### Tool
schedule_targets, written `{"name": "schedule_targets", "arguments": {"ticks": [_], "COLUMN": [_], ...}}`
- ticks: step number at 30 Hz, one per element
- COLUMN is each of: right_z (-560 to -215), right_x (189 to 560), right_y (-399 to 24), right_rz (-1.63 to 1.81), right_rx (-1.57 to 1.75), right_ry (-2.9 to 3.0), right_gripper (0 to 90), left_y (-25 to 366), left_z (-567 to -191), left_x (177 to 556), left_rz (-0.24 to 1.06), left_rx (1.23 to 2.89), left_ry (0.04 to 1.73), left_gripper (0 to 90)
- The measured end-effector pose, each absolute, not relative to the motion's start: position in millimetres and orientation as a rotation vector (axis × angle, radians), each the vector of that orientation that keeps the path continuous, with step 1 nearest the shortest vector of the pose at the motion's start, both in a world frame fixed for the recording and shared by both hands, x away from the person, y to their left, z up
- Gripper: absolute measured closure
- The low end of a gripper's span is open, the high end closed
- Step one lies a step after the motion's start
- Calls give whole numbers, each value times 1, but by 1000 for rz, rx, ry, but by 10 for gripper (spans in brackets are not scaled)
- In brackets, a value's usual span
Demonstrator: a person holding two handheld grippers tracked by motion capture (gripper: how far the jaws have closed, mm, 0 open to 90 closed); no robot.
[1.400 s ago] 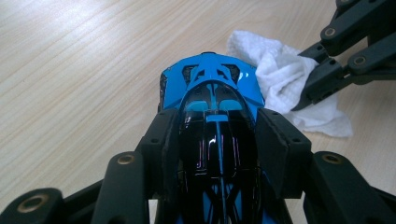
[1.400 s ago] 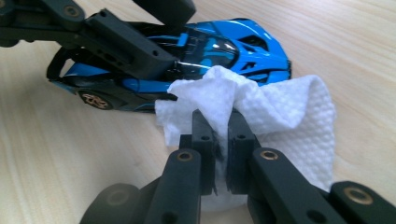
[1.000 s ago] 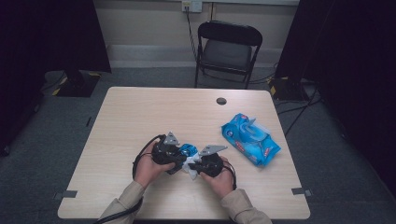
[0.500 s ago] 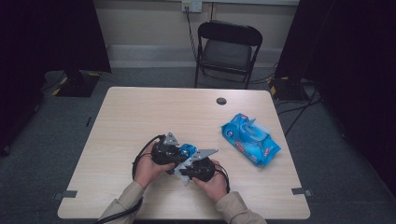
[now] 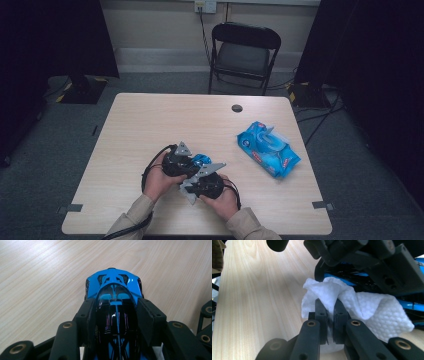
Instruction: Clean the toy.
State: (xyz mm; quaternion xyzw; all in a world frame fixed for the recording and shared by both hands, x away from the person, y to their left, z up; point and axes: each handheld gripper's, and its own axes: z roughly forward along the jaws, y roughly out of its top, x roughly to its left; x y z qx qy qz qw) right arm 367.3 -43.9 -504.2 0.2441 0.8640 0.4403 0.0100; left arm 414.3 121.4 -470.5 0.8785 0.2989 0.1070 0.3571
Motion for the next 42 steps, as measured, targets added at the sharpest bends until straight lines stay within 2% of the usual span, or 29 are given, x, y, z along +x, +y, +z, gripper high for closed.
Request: {"name": "schedule_targets", "arguments": {"ticks": [19, 34, 42], "right_z": [-503, -476, -473], "right_x": [357, 368, 383], "right_y": [-41, -103, -129], "right_rz": [1443, 1451, 1450], "right_rx": [710, 797, 892], "right_ry": [2734, 2617, 2538], "right_gripper": [855, 855, 854], "left_y": [121, 120, 120], "left_z": [-471, -471, -471], "left_x": [414, 414, 414], "left_rz": [282, 281, 283], "left_rx": [2260, 2264, 2263], "left_ry": [772, 776, 776], "left_gripper": [506, 506, 507]}}
